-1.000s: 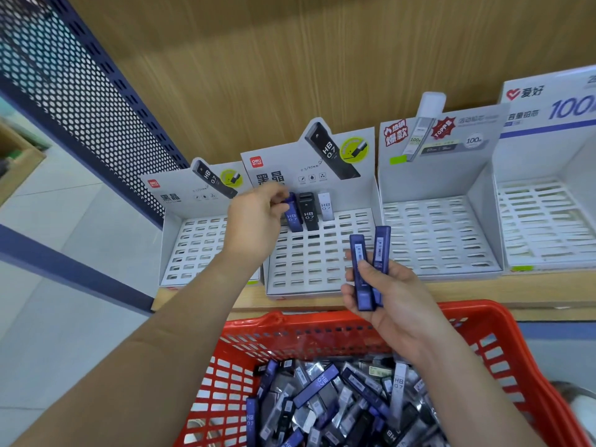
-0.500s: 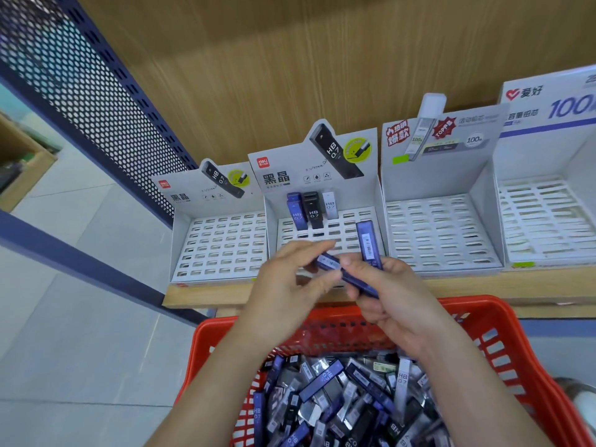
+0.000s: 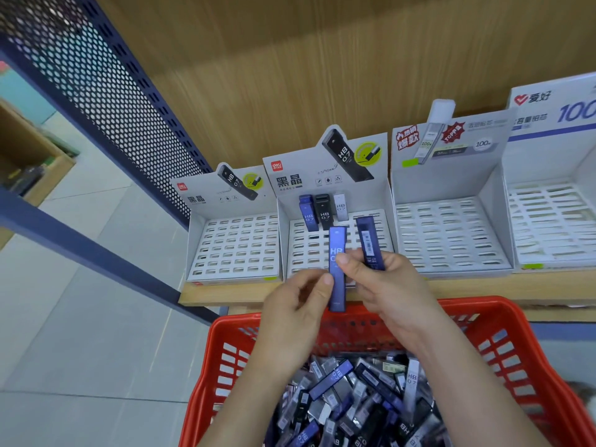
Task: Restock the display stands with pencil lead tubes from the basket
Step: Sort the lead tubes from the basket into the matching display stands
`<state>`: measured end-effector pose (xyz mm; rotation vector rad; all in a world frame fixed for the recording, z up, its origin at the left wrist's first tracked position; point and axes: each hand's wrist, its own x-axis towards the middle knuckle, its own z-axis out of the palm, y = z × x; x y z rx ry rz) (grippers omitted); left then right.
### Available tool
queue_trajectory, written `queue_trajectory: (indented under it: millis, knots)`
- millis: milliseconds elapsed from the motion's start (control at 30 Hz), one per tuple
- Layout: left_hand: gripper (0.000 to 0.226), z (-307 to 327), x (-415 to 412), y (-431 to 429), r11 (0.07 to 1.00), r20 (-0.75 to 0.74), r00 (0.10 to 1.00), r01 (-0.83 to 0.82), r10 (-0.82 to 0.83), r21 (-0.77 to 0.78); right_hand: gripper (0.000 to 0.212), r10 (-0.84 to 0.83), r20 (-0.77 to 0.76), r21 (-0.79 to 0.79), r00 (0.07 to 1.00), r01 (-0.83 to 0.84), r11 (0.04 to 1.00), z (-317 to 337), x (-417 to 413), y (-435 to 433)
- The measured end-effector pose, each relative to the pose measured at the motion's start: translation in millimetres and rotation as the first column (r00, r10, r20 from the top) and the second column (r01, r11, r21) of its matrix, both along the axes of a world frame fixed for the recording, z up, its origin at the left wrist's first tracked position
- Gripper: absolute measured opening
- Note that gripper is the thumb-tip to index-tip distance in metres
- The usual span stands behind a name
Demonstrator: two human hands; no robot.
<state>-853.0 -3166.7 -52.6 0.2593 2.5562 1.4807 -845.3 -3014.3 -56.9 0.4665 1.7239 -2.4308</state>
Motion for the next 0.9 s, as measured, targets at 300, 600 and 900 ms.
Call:
queue_trajectory:
  millis: [300,600,900]
  knots:
    - [0.014,30,-38,-2,0.983,0.092,0.996,-0.036,0.020,0.177,0.012,0.176,-0.028,0.226,0.984,-0.166,0.960,-5,-2,-1]
    - [0.020,10,-103,-9,0.973,-0.220,0.954,-0.221,0.203,-0.063,0.025,-0.112,0.049,0.074,0.993,0.108,0.991,-17,-5,10]
    - [0.024,2,-112,-5,0.924,-0.373,0.925,-0.077,-0.074,-0.374,0.023,-0.191,0.039,0.133,0.981,0.184,0.974,-33,-3,8]
